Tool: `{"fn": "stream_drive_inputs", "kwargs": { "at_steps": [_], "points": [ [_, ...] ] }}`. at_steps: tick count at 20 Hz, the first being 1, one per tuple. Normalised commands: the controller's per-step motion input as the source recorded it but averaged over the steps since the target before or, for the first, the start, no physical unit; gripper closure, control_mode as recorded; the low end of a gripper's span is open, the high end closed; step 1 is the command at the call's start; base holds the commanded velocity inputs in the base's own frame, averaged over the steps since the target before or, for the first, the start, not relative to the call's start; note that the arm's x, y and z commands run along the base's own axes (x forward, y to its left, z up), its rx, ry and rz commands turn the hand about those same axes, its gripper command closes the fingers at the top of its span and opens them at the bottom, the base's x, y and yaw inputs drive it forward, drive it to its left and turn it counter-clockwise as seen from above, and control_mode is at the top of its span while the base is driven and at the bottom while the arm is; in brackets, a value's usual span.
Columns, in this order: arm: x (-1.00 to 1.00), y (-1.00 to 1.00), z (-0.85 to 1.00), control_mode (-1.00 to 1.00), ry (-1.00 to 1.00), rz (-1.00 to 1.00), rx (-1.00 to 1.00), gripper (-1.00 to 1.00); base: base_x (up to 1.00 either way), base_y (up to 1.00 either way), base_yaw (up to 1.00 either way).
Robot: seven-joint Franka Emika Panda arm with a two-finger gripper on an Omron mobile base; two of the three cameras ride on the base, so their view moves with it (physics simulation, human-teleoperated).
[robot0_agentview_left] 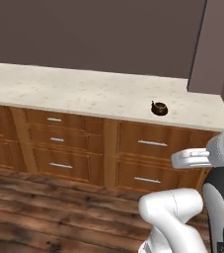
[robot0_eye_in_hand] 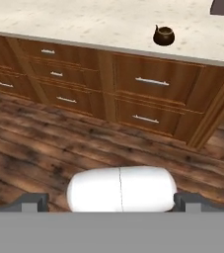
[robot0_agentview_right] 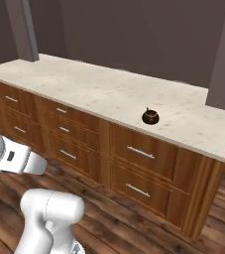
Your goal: Pick the teapot and cup and place them in the sink. Then turn on the water.
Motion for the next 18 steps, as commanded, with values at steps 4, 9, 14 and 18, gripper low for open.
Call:
{"fn": "stream_drive_inputs", "kwargs": {
  "at_steps": [4, 9, 14, 18],
  "points": [
    [0.00, 0.00, 0.00, 1.00, 0.00, 0.00, 0.00, -1.00, -0.14, -0.61, 0.01],
    [0.00, 0.00, 0.00, 1.00, 0.00, 0.00, 0.00, -1.00, 0.05, -0.40, -0.11],
    [0.00, 0.00, 0.00, 1.00, 0.00, 0.00, 0.00, -1.00, 0.64, -0.10, -0.17],
    [0.00, 0.00, 0.00, 1.00, 0.00, 0.00, 0.00, -1.00, 1.00, 0.00, -0.18]
  ]
}}
